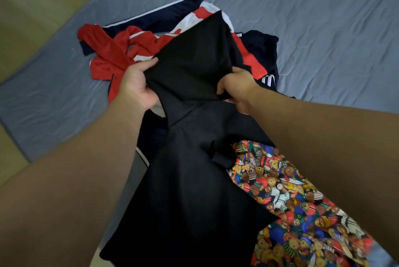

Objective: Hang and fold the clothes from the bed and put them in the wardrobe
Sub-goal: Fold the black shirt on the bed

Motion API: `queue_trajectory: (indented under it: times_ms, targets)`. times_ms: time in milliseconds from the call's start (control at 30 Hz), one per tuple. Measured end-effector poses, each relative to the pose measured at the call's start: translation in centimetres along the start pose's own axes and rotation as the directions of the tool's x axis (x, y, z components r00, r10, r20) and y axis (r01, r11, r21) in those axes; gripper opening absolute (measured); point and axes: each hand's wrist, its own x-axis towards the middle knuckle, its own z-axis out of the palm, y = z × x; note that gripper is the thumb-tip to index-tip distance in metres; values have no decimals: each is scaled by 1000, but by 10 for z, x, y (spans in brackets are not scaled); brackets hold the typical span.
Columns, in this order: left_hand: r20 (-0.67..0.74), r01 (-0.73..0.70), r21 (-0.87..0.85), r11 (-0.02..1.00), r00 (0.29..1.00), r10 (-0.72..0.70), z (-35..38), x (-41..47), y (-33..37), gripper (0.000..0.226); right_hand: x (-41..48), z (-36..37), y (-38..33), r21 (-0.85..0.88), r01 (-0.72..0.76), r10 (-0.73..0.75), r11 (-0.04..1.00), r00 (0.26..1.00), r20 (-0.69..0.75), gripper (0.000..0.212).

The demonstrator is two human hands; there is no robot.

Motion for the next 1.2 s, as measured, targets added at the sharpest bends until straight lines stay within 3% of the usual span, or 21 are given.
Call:
queue_trajectory:
  times_ms: [133, 200, 267, 333, 400, 467, 500, 567, 600, 667, 733, 800, 833, 900, 967, 1000, 1067, 1133, 1200]
  targets:
    - [27, -93, -151, 984, 995, 98, -14, -2, 12, 64, 5, 7, -1, -114, 84, -94, 990, 992, -87, 37]
    - [79, -93, -242, 966, 990, 115, -17, -3, 20, 56, 9, 9, 3, -191, 105, -137, 976, 976, -167, 35]
    - [176, -40, -148, 988, 982, 66, -15, -6, 24, 37, 11, 13, 6, -311, 53, -129, 949, 965, -228, 49]
    - [136, 69, 113, 991, 987, -84, -10, -5, 25, 39, 11, 17, 9, -360, -43, -67, 932, 956, -286, 71]
    - [-2, 206, 257, 944, 977, -212, -1, -6, 22, 35, 7, 21, 10, -273, -123, 39, 954, 955, -295, 75]
    - [-92, 237, 284, 929, 971, -220, 11, -14, 13, 28, -1, 24, 12, -93, -198, 178, 976, 966, -187, 54]
    - [-117, 191, 276, 942, 979, -164, 17, -20, 3, 22, -8, 24, 15, 6, -255, 254, 967, 960, -119, 45]
    - [-112, -47, 366, 929, 989, 95, 21, -38, -31, 16, -22, 16, 29, 184, -345, 354, 920, 935, -18, 44]
    - [-62, -204, 491, 847, 962, 267, 21, -53, -54, 22, -31, 8, 42, 274, -370, 381, 888, 925, 14, 45]
    - [170, -410, 751, 518, 878, 448, 16, -87, -105, 31, -50, -13, 75, 450, -416, 433, 790, 899, 71, 53]
    - [413, -482, 855, 191, 856, 311, 4, -115, -151, 29, -69, -35, 110, 616, -443, 464, 651, 875, 139, 70]
    - [526, -526, 849, 49, 851, 12, -11, -131, -188, 28, -87, -55, 139, 743, -412, 453, 527, 876, 165, 68]
    - [517, -515, 856, 50, 853, -70, -18, -133, -203, 28, -95, -62, 150, 768, -390, 467, 508, 874, 134, 67]
    - [393, -382, 909, 168, 919, -36, -27, -130, -219, 28, -103, -71, 169, 750, -362, 524, 554, 851, 24, 72]
    - [80, -135, 881, 454, 987, 139, -29, -122, -224, 30, -109, -77, 180, 696, -349, 532, 627, 845, -55, 73]
    - [-92, -37, 795, 605, 979, 181, -29, -115, -224, 31, -110, -77, 182, 670, -347, 514, 657, 856, -61, 71]
    - [-296, 89, 615, 783, 947, 125, -26, -99, -219, 40, -110, -78, 183, 585, -365, 490, 724, 869, -65, 55]
    - [-340, 161, 430, 888, 940, -5, -16, -82, -214, 60, -106, -78, 188, 439, -370, 466, 819, 875, -132, 37]
    - [-363, 190, 348, 918, 930, -55, -4, -71, -210, 74, -101, -78, 191, 320, -349, 420, 881, 888, -188, 33]
